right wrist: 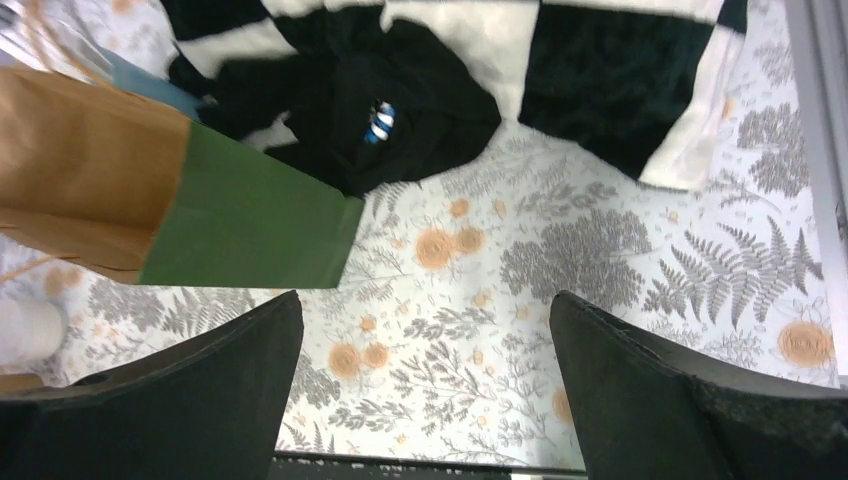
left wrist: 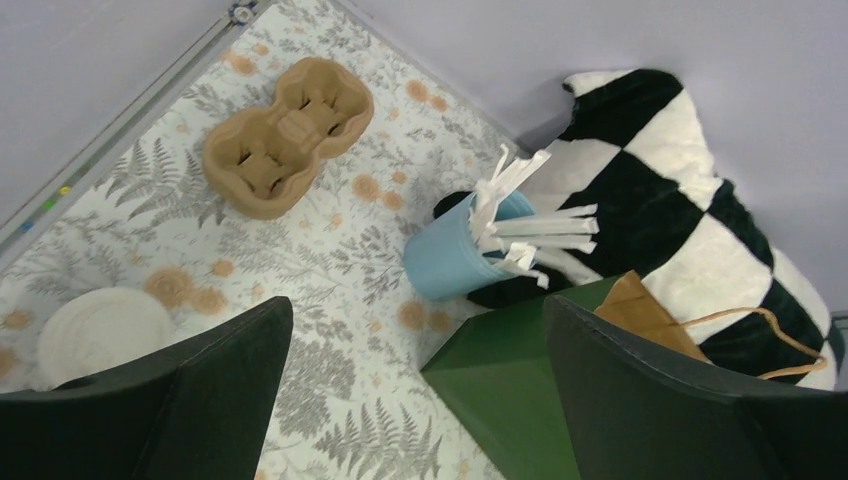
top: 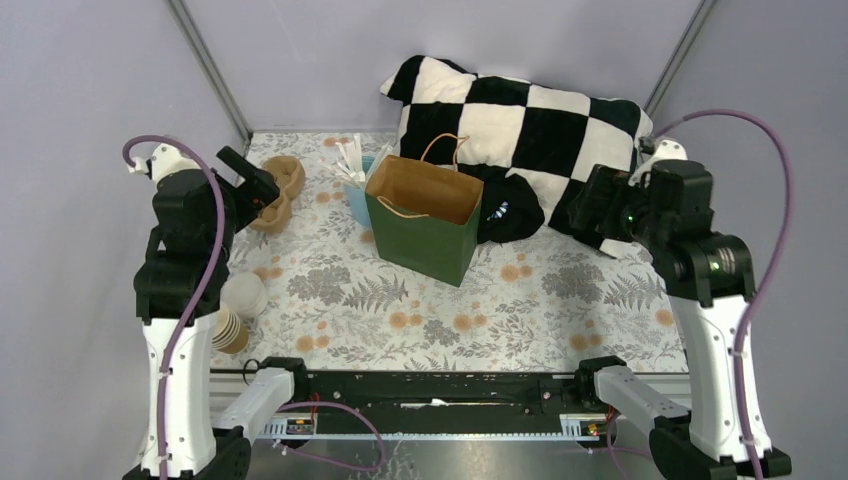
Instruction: Pack the takeout coffee
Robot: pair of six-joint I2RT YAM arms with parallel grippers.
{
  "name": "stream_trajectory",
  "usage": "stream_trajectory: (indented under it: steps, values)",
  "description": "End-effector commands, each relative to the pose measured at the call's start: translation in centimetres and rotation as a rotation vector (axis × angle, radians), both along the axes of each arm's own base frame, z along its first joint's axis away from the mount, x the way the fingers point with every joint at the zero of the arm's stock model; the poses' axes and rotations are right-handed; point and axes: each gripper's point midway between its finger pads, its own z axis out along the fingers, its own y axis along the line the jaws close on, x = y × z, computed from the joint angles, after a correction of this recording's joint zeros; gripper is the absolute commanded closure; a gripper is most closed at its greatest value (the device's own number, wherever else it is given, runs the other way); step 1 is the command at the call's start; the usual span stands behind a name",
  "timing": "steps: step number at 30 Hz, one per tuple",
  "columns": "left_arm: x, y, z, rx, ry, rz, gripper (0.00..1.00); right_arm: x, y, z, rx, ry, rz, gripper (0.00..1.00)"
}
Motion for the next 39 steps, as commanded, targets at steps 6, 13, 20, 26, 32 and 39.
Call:
stream_trajectory:
  steps: [6,13,20,26,32,39]
  values:
    - [-1.2,-0.1,-4.4,0.029,0.208,-0.031,0.01,-0.5,0.0,-2.5,-0.015,0.120,-0.015,0.00]
    - [-1.5,0.8,-7.9,0.051,0.362,0.019,0.01,-0.1,0.3,-2.7,-0.008,0.137,-0.005,0.00]
    - [-6.0,6.2,-13.0,0.187,0.692,0.360,0.01,0.3,1.0,-3.4,-0.009,0.166,0.024,0.00]
    - [-7.9,9.1,-14.3,0.226,0.741,0.534,0.01,1.1,2.4,-3.6,-0.024,0.186,0.082,0.00]
    - [-10.2,11.0,-17.9,0.143,0.827,0.683,0.10,1.7,3.9,-3.6,-0.041,0.198,0.141,0.00]
    - [-10.9,12.7,-19.7,0.090,0.838,0.756,0.24,1.5,5.5,-3.6,-0.017,0.206,0.209,0.00]
